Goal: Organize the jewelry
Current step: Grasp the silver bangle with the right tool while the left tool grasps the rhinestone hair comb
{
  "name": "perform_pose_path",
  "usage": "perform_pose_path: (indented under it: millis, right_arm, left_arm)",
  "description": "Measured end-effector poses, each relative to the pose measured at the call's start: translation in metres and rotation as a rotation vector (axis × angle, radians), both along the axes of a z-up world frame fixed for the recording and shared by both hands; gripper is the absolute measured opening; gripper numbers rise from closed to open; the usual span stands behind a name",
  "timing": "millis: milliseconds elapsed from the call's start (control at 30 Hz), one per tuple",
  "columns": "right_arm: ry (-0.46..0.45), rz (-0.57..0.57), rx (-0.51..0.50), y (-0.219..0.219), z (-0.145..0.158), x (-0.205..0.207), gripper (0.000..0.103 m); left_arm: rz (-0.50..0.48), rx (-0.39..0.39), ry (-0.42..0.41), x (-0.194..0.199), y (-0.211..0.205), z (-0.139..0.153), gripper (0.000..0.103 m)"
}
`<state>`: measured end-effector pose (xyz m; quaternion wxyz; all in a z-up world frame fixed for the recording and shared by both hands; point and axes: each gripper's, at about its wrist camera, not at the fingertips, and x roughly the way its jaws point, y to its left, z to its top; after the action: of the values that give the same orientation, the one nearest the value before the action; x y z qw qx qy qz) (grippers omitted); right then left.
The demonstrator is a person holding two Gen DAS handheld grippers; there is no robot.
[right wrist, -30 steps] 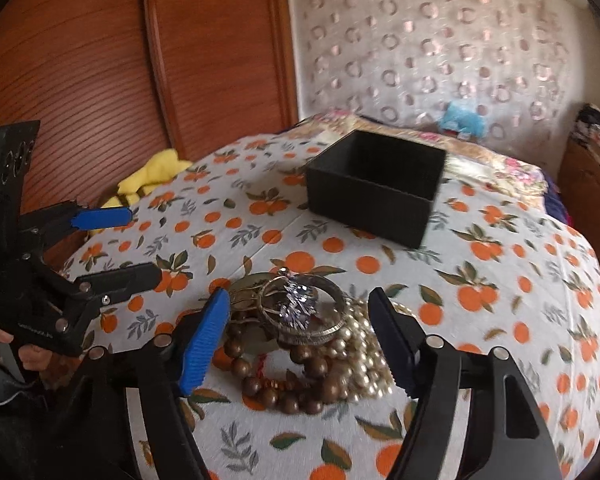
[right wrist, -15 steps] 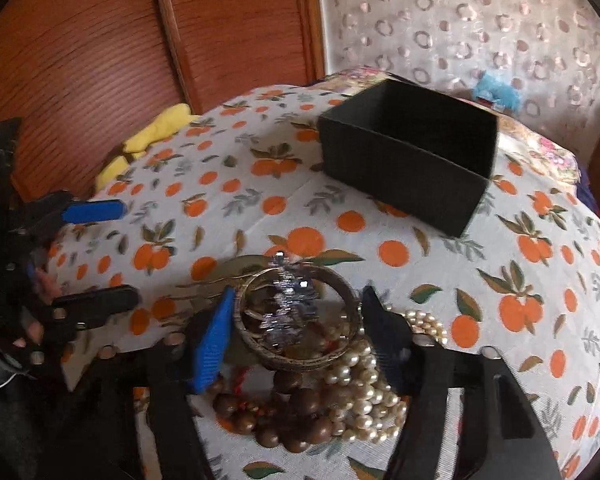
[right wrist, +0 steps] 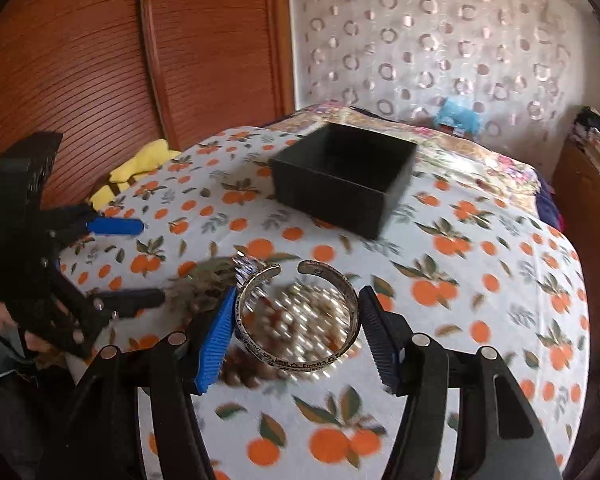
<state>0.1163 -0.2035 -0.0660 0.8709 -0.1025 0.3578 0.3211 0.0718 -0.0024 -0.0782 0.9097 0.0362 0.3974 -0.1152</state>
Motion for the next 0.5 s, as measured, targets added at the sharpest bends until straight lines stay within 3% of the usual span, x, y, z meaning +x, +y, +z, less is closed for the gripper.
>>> perform_pose_path:
  millis: [233,400,500]
  right_arm:
    - [0.016,-0.069,0.002,-0.026,-0.013,-0.002,0.064]
    - [0.023,-0.078,0.003,-0.030,-0.019,-0.003,0.064]
    - [0.027,-0.085,0.007,-0.031,-0.021,-0.002,0.064]
  left_arm:
    - [-0.087,-0.043,0.061,0.027,-0.019,-0.004,0.095]
    - [-0.103,-0.077,0.090,0.041,-0.026,-0.005,0.089]
    - [-0.118,-0.057,0.094,0.046,-0.035,-0.006,0.083]
